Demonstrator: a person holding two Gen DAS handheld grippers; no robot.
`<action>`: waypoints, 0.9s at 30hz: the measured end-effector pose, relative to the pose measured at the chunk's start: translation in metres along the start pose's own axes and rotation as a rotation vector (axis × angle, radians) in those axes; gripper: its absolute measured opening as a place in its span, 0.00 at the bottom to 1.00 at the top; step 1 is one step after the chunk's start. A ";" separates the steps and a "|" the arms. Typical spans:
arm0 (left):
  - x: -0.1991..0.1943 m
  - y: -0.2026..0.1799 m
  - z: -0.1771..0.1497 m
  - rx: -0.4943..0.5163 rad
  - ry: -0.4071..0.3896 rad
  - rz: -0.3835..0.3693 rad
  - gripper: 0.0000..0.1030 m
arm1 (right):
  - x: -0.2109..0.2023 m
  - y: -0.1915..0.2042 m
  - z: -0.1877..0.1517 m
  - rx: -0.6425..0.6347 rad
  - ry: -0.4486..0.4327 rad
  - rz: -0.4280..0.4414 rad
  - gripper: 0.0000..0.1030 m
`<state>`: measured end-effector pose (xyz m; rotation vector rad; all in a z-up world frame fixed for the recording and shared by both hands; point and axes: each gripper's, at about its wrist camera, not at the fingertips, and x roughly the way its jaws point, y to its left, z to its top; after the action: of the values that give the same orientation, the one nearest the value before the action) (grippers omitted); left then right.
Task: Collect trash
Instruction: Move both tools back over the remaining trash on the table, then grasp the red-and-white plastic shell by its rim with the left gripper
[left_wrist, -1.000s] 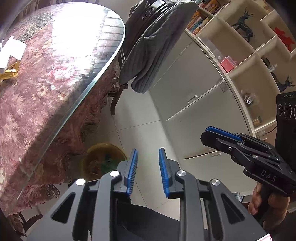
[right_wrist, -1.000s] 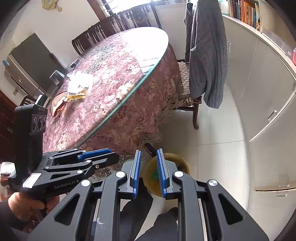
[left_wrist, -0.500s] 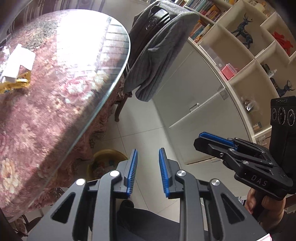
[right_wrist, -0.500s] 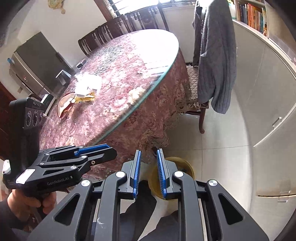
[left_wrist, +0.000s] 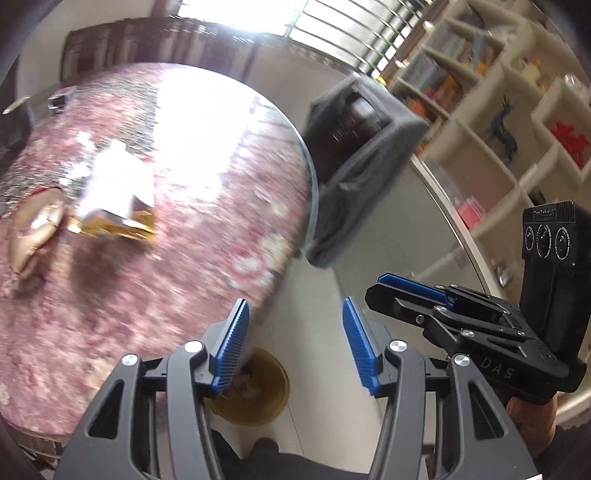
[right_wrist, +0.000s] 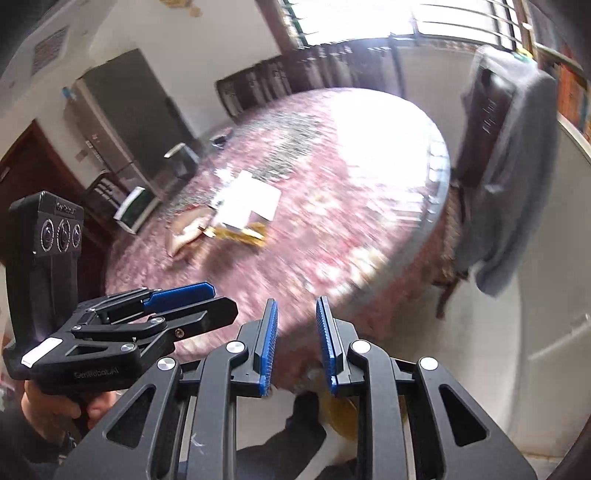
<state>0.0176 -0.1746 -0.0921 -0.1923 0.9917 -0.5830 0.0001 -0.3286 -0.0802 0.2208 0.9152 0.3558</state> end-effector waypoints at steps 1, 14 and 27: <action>-0.008 0.010 0.004 -0.016 -0.021 0.010 0.59 | 0.006 0.008 0.008 -0.015 -0.001 0.009 0.25; -0.062 0.156 0.047 -0.238 -0.138 0.156 0.83 | 0.088 0.084 0.083 -0.078 -0.011 0.029 0.65; -0.058 0.235 0.064 -0.254 -0.149 0.251 0.83 | 0.155 0.124 0.112 -0.110 0.055 0.026 0.65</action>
<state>0.1349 0.0459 -0.1114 -0.3265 0.9257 -0.2093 0.1512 -0.1575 -0.0854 0.1221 0.9449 0.4365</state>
